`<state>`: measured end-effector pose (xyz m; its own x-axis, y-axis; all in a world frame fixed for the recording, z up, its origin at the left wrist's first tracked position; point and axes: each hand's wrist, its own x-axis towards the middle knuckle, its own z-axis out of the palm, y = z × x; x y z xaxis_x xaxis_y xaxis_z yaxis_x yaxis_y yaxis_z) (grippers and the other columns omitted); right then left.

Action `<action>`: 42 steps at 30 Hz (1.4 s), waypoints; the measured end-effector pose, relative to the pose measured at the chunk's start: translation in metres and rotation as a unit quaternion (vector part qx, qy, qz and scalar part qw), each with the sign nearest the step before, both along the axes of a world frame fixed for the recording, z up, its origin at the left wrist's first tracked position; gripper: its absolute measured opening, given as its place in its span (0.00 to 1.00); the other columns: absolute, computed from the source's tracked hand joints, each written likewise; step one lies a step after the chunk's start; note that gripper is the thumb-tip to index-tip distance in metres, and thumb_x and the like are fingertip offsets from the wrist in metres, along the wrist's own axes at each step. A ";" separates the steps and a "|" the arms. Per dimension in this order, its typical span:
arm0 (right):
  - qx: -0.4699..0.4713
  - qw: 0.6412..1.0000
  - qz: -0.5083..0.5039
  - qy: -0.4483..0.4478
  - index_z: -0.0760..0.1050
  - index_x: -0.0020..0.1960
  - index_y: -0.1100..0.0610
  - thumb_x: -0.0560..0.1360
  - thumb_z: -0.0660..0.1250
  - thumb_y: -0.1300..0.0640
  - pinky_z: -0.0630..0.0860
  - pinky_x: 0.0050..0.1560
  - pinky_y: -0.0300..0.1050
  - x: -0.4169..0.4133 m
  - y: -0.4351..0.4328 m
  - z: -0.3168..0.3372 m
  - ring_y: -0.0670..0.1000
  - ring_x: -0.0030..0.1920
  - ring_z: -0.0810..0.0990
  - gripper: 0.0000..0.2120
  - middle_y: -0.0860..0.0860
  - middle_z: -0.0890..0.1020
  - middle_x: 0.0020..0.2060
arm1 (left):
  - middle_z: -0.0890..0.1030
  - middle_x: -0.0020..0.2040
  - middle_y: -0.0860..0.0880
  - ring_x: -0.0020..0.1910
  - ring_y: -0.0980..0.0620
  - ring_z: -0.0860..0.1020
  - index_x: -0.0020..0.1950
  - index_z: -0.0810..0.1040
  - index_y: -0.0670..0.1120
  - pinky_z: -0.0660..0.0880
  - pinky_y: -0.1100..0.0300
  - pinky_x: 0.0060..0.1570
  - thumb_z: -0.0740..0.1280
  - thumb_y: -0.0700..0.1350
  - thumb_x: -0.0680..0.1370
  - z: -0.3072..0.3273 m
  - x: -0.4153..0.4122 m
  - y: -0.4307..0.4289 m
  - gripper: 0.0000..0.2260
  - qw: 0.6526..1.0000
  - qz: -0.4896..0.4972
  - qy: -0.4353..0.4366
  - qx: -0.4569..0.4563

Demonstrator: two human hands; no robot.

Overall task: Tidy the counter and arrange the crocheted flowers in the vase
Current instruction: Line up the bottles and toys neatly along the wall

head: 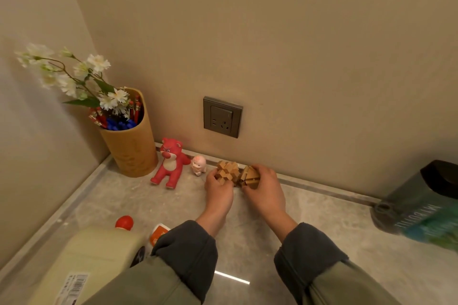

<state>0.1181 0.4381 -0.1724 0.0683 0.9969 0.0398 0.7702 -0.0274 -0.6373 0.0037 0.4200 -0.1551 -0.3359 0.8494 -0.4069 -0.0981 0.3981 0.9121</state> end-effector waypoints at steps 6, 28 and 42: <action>-0.007 1.000 -0.002 0.009 0.60 0.75 0.48 0.69 0.74 0.52 0.72 0.61 0.43 0.004 -0.010 0.009 0.51 0.67 0.71 0.38 0.50 0.68 0.70 | 0.57 0.76 0.46 0.72 0.46 0.64 0.77 0.55 0.47 0.64 0.60 0.60 0.61 0.37 0.79 0.010 -0.005 -0.007 0.28 0.999 0.035 0.010 -0.016; -0.041 0.955 0.201 0.213 0.65 0.71 0.49 0.72 0.72 0.56 0.74 0.60 0.46 -0.080 -0.168 0.076 0.47 0.61 0.73 0.30 0.50 0.70 0.67 | 0.79 0.53 0.54 0.54 0.59 0.77 0.57 0.75 0.51 0.72 0.70 0.44 0.62 0.37 0.78 0.076 -0.079 -0.207 0.12 0.986 0.073 0.082 0.125; -0.213 0.905 0.214 0.298 0.68 0.67 0.53 0.77 0.65 0.61 0.73 0.39 0.35 -0.130 -0.241 0.048 0.48 0.52 0.77 0.20 0.51 0.76 0.58 | 0.75 0.56 0.60 0.58 0.58 0.73 0.54 0.76 0.60 0.72 0.60 0.57 0.67 0.38 0.73 0.051 -0.152 -0.293 0.17 0.954 0.132 0.247 0.109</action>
<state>-0.0121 0.1975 -0.1241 -0.4453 0.8534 -0.2709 0.2900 -0.1488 -0.9454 -0.1480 0.1268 -0.1043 -0.6554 0.7546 0.0322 0.2935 0.2151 0.9314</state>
